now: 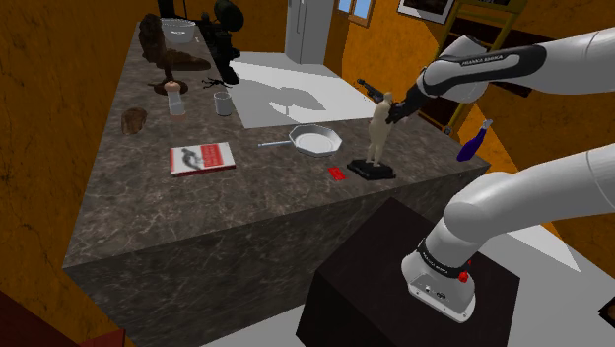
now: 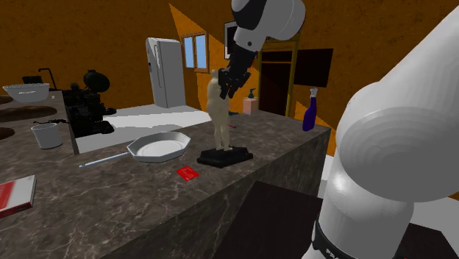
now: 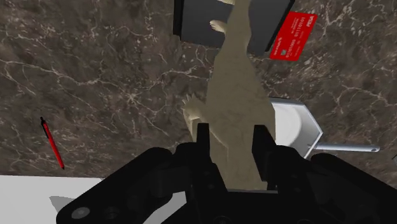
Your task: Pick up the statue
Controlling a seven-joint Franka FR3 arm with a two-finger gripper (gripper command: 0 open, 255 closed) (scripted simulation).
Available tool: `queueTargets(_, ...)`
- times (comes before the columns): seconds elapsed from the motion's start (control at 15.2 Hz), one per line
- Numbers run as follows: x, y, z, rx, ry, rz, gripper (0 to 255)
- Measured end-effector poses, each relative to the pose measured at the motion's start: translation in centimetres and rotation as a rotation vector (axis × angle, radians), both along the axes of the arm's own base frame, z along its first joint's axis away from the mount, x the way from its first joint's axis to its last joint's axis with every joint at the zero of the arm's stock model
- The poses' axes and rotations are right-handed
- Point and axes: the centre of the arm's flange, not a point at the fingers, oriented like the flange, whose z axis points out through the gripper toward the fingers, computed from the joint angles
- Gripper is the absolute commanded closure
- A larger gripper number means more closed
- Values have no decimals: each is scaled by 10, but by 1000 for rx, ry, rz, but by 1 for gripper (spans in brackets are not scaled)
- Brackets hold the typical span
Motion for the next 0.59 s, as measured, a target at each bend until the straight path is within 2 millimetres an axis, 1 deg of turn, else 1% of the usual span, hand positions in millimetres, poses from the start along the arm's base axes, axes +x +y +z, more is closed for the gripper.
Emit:
queueTargets(0.53,0,-2,42,0,0,0,255)
queueTargets(0.59,0,-2,45,0,0,0,255)
